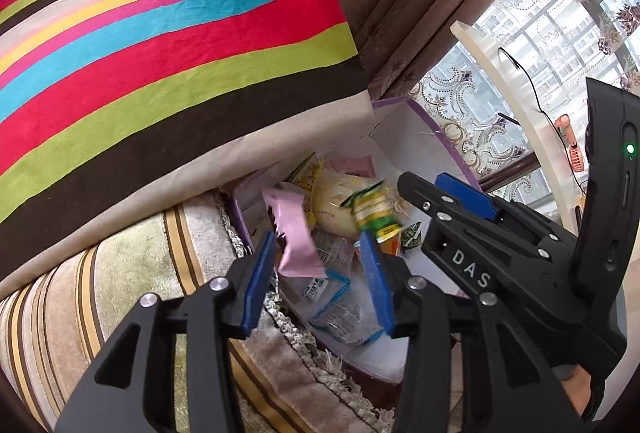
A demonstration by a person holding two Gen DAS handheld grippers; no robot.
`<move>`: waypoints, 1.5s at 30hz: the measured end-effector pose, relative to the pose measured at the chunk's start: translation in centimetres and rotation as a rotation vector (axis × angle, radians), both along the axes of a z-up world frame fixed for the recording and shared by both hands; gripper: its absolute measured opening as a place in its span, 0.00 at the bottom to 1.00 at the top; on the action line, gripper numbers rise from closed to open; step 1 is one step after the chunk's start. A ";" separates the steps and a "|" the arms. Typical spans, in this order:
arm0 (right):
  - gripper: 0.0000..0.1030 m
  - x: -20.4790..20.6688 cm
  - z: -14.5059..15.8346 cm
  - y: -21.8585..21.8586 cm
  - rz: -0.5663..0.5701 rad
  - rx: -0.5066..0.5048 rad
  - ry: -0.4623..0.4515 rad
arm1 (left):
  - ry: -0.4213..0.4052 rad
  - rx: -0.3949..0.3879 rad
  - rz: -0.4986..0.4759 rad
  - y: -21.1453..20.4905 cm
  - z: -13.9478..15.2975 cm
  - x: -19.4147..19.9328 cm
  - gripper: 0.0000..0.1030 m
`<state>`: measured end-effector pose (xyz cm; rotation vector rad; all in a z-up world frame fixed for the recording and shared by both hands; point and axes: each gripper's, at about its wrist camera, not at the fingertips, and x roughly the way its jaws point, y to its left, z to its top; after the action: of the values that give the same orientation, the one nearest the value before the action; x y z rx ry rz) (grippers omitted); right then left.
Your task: Organize snacks
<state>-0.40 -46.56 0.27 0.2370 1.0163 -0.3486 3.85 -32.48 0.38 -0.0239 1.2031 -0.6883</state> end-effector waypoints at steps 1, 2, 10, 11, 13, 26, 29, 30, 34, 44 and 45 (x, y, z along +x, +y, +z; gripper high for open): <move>0.49 -0.4 0.1 -0.2 -0.008 -0.004 0.000 | 0.004 0.000 0.006 0.1 0.0 -0.1 0.57; 0.59 -0.8 0.2 -0.2 -0.014 -0.013 -0.001 | 0.007 -0.001 0.009 0.1 0.0 -0.2 0.59; 0.78 -3.8 1.3 -0.3 -0.027 -0.032 -0.022 | 0.025 0.033 -0.009 -0.1 -0.3 -2.1 0.76; 0.80 -4.1 1.5 -0.2 -0.028 -0.038 -0.023 | 0.010 0.040 -0.012 -0.1 -0.2 -2.5 0.76; 0.83 -4.9 1.7 -0.1 -0.028 -0.039 -0.023 | 0.000 0.047 -0.016 -0.2 -0.1 -2.8 0.81; 0.84 -7.2 1.9 -0.5 -0.058 -0.018 -0.033 | 0.018 0.082 -0.057 -1.3 -1.2 -3.4 0.97; 0.84 -7.2 1.8 -0.7 -0.065 -0.012 -0.032 | 0.015 0.093 -0.058 -1.5 -1.2 -3.3 0.98; 0.84 -7.2 1.7 -0.8 -0.069 -0.010 -0.030 | 0.013 0.098 -0.058 -1.6 -1.3 -3.3 0.98; 0.84 -7.2 1.4 -1.2 -0.083 -0.005 -0.023 | 0.007 0.122 -0.061 -2.0 -1.4 -3.2 0.98; 0.84 -7.3 0.6 -1.8 -0.100 -0.006 -0.004 | -0.026 0.168 -0.063 -2.8 -1.5 -3.3 0.98; 0.84 -7.3 0.6 -1.8 -0.100 -0.007 -0.003 | -0.025 0.172 -0.065 -2.9 -1.6 -3.2 0.98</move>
<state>-7.71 -48.34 0.88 0.2827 1.0020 -0.4418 0.63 -35.33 -1.18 0.1674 1.2400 -0.6372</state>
